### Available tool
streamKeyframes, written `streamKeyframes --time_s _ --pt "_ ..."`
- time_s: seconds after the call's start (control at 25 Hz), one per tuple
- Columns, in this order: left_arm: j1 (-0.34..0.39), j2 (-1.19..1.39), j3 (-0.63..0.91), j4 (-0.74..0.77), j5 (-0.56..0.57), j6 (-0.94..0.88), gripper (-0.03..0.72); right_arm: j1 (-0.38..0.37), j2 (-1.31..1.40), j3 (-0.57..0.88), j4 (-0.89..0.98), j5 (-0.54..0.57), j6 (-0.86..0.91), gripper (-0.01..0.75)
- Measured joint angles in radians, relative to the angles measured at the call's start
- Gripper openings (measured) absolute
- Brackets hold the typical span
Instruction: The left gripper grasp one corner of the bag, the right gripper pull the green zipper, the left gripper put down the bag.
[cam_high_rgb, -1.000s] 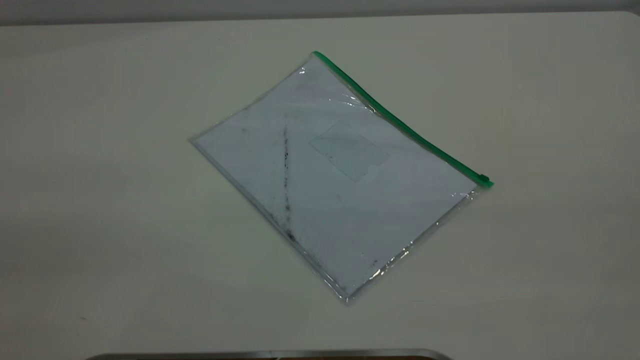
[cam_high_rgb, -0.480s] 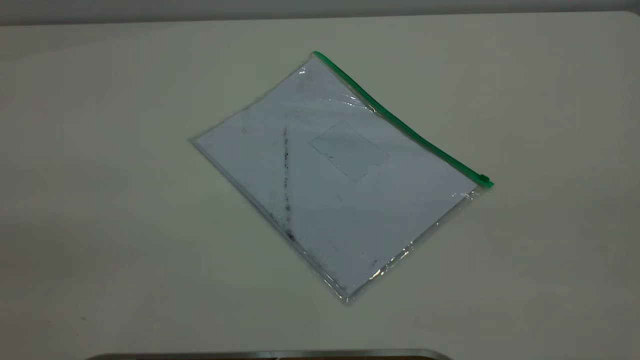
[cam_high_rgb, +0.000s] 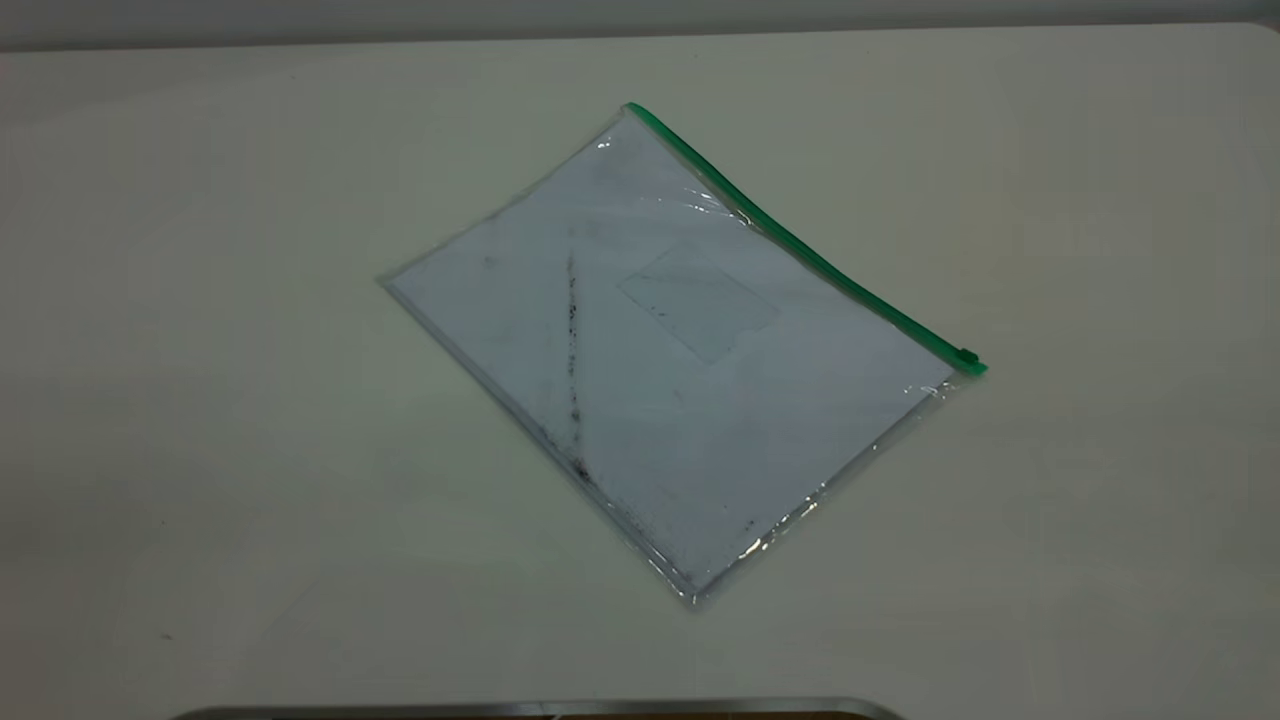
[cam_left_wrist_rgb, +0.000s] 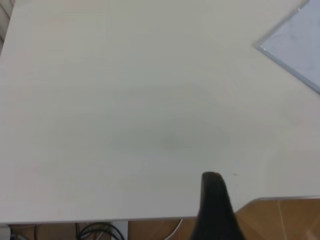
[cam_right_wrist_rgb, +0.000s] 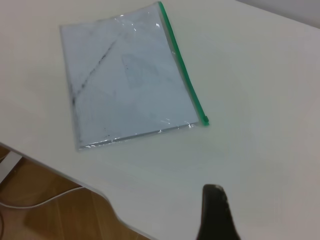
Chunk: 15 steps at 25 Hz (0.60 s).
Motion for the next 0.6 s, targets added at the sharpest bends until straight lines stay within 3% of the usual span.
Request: streamKeyframes --time_s 0.48,0.6 --pt "0.0 0.0 0.0 0.0 0.0 0.0 0.59 -0.004 0.0 0.0 0.0 0.0 0.0 0.539" --pt "0.0 0.0 0.0 -0.001 0.0 0.0 0.59 -0.064 0.0 0.0 0.001 0.0 0.0 0.539"
